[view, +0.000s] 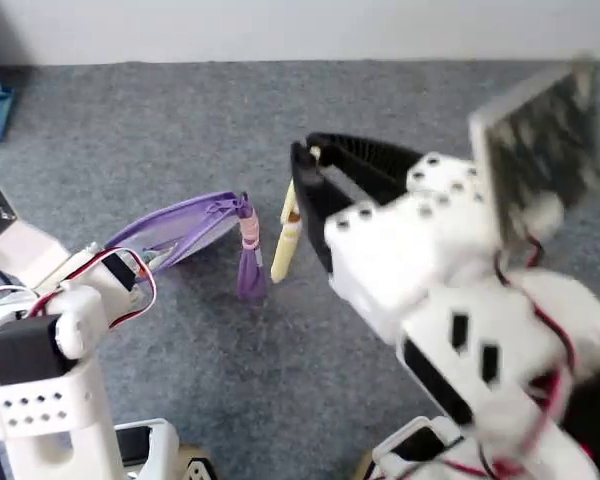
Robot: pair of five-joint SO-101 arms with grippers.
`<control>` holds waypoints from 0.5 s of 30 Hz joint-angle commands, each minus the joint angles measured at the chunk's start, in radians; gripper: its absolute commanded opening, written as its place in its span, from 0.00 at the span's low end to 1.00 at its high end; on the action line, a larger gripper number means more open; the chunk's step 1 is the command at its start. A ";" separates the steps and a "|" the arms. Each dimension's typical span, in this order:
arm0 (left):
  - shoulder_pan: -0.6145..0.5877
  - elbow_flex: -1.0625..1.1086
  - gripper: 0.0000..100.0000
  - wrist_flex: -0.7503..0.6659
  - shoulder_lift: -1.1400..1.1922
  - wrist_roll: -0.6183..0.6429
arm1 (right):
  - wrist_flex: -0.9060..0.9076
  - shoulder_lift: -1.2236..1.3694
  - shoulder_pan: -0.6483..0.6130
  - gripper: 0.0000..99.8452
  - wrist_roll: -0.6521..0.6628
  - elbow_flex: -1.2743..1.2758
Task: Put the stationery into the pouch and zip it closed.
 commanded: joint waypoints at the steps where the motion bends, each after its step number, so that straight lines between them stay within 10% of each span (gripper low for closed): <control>1: -0.002 -0.097 0.01 -0.026 0.100 0.008 | -0.127 0.001 -0.073 0.01 0.055 -0.018; 15: -0.003 -0.163 0.01 0.021 0.163 0.032 | -0.464 0.265 -0.245 0.01 0.216 0.021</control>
